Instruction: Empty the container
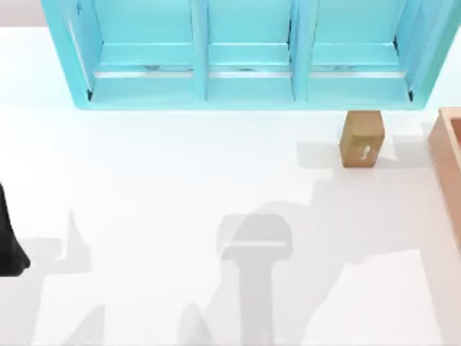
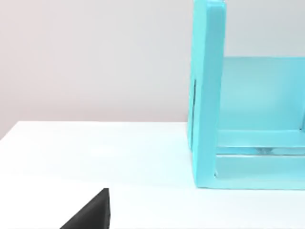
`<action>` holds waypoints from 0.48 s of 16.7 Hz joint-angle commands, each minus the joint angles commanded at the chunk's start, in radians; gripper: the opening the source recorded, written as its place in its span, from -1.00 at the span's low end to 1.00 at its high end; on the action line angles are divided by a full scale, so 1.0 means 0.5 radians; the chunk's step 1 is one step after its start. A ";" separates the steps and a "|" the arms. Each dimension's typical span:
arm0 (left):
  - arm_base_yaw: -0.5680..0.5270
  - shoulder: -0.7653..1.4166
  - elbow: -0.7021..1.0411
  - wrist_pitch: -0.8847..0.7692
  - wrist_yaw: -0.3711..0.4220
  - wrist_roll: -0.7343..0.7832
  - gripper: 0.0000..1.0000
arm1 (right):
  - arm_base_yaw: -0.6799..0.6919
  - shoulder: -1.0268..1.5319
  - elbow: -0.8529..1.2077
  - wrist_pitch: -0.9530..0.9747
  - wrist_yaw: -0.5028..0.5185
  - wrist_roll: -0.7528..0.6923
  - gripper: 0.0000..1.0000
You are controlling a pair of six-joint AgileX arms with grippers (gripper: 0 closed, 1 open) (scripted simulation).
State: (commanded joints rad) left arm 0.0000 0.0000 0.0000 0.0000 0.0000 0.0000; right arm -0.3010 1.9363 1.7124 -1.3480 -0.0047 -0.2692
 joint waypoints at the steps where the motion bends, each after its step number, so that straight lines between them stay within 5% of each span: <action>1: 0.000 0.000 0.000 0.000 0.000 0.000 1.00 | 0.001 -0.002 -0.049 0.046 0.000 0.003 1.00; 8: 0.000 0.000 0.000 0.000 0.000 0.000 1.00 | -0.001 0.080 -0.484 0.569 -0.001 0.002 1.00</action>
State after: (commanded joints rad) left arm 0.0000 0.0000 0.0000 0.0000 0.0000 0.0000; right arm -0.3015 1.9764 1.4703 -1.0634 -0.0050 -0.2681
